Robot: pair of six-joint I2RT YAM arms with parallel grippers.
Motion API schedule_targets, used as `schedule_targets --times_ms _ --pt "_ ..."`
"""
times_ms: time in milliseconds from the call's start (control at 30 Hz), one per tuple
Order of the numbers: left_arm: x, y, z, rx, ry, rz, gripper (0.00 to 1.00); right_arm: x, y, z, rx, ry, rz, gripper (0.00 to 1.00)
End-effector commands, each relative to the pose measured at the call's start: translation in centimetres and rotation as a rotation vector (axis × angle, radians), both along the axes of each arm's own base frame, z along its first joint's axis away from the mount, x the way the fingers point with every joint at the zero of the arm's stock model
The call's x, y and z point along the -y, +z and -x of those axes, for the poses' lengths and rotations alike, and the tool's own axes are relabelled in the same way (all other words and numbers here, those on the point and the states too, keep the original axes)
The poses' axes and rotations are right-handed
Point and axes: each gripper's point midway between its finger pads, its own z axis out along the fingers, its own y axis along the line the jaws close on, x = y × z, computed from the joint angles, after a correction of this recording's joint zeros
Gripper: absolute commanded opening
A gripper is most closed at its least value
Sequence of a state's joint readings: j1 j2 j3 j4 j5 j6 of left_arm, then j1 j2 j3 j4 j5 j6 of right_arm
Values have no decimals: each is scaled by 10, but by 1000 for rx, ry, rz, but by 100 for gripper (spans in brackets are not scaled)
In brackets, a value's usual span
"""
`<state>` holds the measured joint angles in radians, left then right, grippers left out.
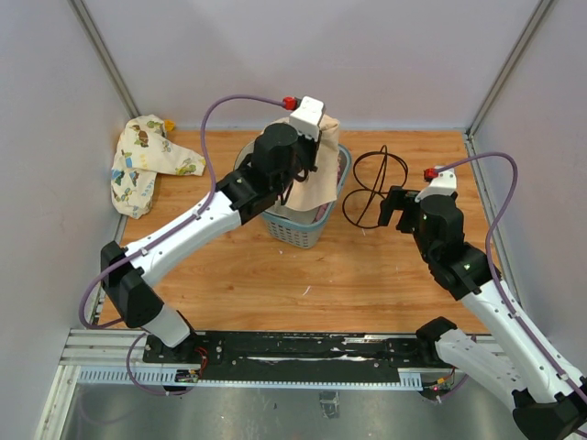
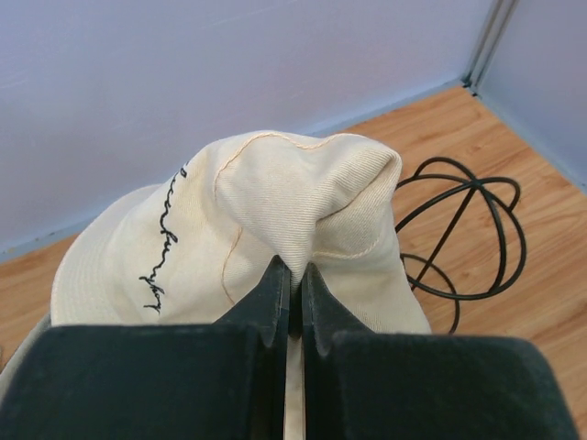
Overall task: Stack the hats
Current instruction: Adjust the hat in the bin.
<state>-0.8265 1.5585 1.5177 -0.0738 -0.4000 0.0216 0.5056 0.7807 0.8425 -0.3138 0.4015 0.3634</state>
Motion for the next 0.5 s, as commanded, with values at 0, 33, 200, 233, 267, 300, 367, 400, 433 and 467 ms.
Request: schedule_targets --times_ms 0,33,200,233,267,300,367,400,433,467 --pt "7 49 13 36 -79 64 1 -10 20 -1 49 32 -51 99" --pt "9 52 13 32 -87 59 1 -11 22 -2 55 36 -55 99" --pt "4 36 9 -17 -54 -4 1 -20 20 -4 43 73 -63 99" --pt "1 30 10 -23 -42 -13 1 -22 20 -5 40 81 -65 99" --pt "-2 22 10 -31 -33 -22 2 -24 19 -5 35 89 -66 99" --pt "-4 14 11 -40 -28 -28 4 -26 17 -6 30 99 -67 98" --pt "-7 -1 12 -59 -18 -41 9 -30 16 -7 31 114 -75 99" --pt "-8 -8 12 -66 -12 -44 11 -33 16 -8 31 122 -80 99" --pt "-9 -15 12 -78 -10 -51 13 -36 16 -9 32 133 -87 99" --pt "-9 -21 13 -88 -9 -53 15 -39 15 -10 31 147 -91 99"
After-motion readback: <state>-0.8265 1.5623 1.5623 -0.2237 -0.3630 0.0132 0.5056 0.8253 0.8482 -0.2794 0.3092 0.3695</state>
